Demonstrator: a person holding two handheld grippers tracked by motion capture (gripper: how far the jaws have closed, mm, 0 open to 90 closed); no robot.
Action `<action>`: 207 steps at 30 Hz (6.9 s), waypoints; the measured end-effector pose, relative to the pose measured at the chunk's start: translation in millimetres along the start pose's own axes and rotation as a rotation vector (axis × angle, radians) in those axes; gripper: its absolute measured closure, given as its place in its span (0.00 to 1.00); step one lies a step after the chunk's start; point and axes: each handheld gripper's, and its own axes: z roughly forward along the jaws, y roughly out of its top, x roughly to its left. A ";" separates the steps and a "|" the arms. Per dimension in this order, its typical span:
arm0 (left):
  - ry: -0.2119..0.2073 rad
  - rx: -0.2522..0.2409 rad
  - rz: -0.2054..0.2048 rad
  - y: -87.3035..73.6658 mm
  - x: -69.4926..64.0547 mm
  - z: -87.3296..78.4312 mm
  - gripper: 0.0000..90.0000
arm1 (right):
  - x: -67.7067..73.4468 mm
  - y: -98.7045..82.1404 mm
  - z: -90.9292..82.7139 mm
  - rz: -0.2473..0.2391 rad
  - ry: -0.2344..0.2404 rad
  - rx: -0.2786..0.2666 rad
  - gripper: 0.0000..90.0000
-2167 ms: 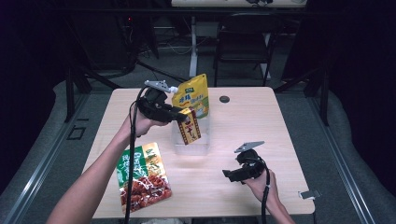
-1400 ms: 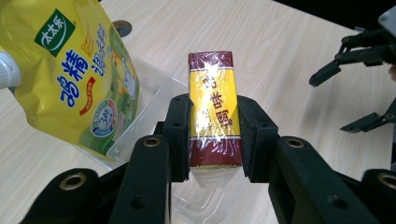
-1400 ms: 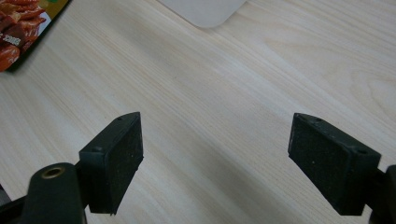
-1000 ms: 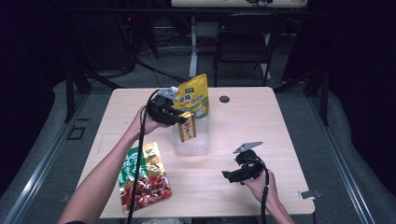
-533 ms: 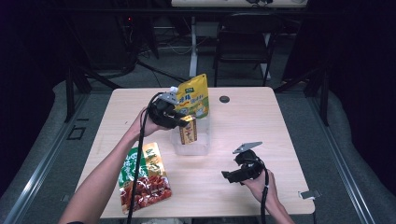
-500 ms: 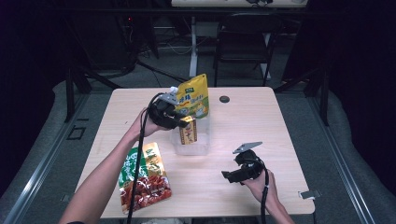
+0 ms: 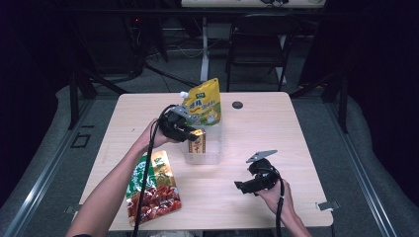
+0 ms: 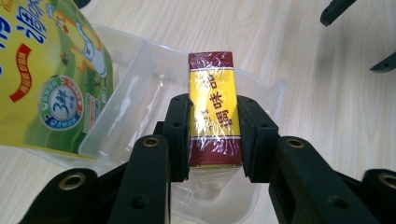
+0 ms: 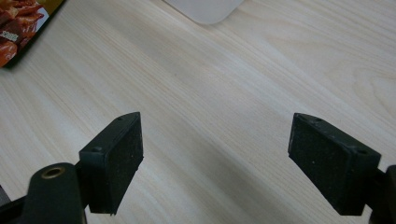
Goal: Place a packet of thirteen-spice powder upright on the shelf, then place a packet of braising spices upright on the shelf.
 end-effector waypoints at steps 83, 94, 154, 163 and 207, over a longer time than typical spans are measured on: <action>0.419 -0.078 -0.667 -175.0 -50.2 -97.2 0.04 | -7.2 -7.4 -10.3 -0.015 -0.006 0.002 0.21; 0.408 -0.105 -0.801 -210.3 -42.7 -101.8 0.07 | -7.9 -9.3 -13.1 -0.008 -0.031 0.008 0.21; 0.339 -0.033 -0.870 -238.9 -16.0 -68.8 1.00 | -8.3 -7.6 -12.1 -0.015 -0.052 0.008 0.21; 0.330 -0.058 -0.831 -230.3 -20.7 -77.6 1.00 | -8.9 -7.6 -12.6 -0.015 -0.057 0.015 0.21; 0.402 -0.155 -0.683 -167.2 -30.0 -123.4 1.00 | -11.8 -8.7 -13.5 0.003 -0.058 0.010 0.21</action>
